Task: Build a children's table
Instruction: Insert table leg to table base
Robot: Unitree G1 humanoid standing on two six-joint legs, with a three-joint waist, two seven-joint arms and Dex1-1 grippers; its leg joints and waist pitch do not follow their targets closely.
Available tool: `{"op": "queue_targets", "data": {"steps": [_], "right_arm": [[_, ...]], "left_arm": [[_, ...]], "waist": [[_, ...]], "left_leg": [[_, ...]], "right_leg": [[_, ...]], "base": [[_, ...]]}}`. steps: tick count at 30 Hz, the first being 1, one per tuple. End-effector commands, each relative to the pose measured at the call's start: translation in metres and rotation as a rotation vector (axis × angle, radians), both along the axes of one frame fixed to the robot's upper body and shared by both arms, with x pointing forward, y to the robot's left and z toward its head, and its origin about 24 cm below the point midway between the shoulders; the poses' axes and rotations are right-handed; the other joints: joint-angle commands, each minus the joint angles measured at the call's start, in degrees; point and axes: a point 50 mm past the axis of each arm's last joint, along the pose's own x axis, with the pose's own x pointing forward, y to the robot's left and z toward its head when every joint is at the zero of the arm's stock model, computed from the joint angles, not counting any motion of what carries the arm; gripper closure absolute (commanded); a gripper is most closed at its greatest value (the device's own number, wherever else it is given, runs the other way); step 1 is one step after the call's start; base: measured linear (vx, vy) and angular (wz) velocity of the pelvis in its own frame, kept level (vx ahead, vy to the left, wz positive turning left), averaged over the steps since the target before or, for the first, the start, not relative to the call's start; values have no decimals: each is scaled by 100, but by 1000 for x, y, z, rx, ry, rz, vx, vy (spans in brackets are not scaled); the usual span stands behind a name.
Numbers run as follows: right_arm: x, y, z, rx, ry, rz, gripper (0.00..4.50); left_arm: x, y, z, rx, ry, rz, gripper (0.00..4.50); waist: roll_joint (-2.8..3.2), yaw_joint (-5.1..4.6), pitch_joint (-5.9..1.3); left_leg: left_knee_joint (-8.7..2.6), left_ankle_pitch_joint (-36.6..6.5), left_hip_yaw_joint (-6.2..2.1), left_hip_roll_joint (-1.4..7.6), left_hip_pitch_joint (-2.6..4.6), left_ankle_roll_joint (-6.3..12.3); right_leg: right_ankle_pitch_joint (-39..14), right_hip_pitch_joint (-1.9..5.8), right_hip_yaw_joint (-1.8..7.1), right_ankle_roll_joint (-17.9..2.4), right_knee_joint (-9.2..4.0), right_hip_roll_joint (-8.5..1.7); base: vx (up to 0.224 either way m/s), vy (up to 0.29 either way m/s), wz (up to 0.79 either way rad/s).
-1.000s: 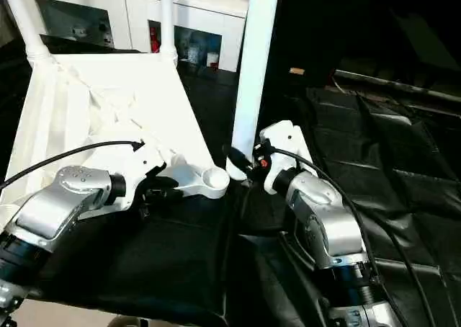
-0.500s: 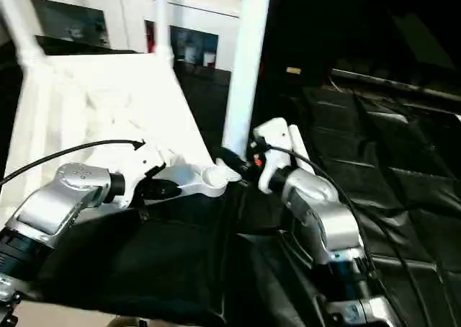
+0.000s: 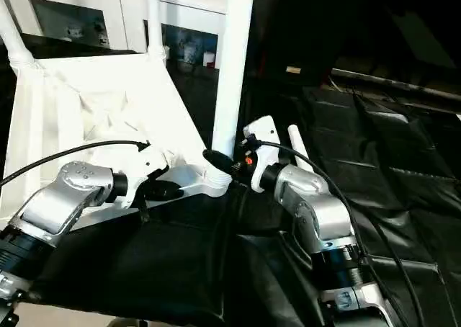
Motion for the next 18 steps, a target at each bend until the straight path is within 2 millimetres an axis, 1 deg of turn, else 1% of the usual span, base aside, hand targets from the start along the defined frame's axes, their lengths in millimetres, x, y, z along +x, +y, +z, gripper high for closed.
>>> {"op": "queue_targets", "data": {"steps": [1,2,4,7,8,9,10,11,12,13,15,16,17,18], "right_arm": [[4,-1,11,12,-38,-3,261],[5,-1,11,14,-39,-4,261],[5,-1,11,15,-41,-3,261],[5,-1,11,14,-44,-3,261],[5,-2,11,14,-45,-4,261],[5,-2,11,13,-46,-5,261],[6,-3,11,10,-48,-9,261],[7,-3,11,3,-52,-15,261],[9,-4,10,-10,-57,-27,261],[12,-5,9,-28,-60,-41,261],[15,-5,7,-49,-58,-57,261],[16,-6,6,-54,-55,-64,261],[17,-6,5,-55,-52,-65,261],[18,-5,3,-56,-43,-67,261]], "left_arm": [[-1,5,-9,37,34,28,387],[0,5,-9,23,34,37,387],[1,3,-8,-3,34,46,387],[2,3,-7,-12,27,44,387],[3,3,-7,-12,24,46,405],[3,2,-7,-11,24,46,416],[3,2,-7,-16,27,42,423],[2,2,-8,-21,35,41,423],[1,1,-9,-22,46,28,427],[-1,1,-10,-19,59,17,436],[-4,2,-12,-4,80,-3,449],[-5,1,-13,-2,86,-9,450],[-5,1,-14,-2,90,-11,450],[-6,1,-15,5,97,-18,450]], "waist": [[154,1,-393],[148,-3,-392],[161,-7,-386],[150,-9,-381],[157,-10,-381],[140,-8,-380],[146,-6,-379],[146,-5,-382],[159,1,-383],[149,-5,-383],[161,-19,-387],[147,-23,-393],[154,-25,-393],[140,-30,-402]], "left_leg": [[-476,-1974,21,-2,125,-390],[-475,-2015,20,-3,124,-393],[-477,-2138,11,-3,131,-401],[-476,-2215,7,-2,137,-403],[-479,-2229,2,-1,137,-407],[-477,-2242,5,1,136,-405],[-478,-2255,2,2,140,-403],[-478,-2244,1,1,136,-398],[-480,-2250,1,0,135,-404],[-480,-2249,-1,0,129,-408],[-480,-2196,3,-7,127,-432],[-479,-2175,4,-5,126,-425],[-479,-2143,5,-6,123,-421],[-475,-2069,11,0,120,-403]], "right_leg": [[-1773,214,144,-890,-455,-181],[-1860,209,143,-872,-464,-183],[-2096,194,142,-816,-491,-193],[-2225,178,140,-783,-510,-192],[-2249,175,139,-766,-512,-191],[-2267,169,139,-758,-521,-194],[-2281,165,138,-757,-518,-195],[-2266,168,138,-758,-516,-193],[-2248,163,138,-766,-520,-193],[-2253,166,136,-767,-520,-196],[-2170,168,137,-803,-507,-186],[-2129,174,137,-817,-501,-187],[-2063,181,138,-838,-491,-183],[-1923,186,141,-872,-474,-184]], "base": [[0,0,0],[0,0,0],[0,0,0],[0,0,0],[0,0,0],[0,0,0],[0,0,0],[0,0,0],[0,0,0],[0,0,0],[0,0,0],[0,0,0],[0,0,0],[0,0,0]]}}
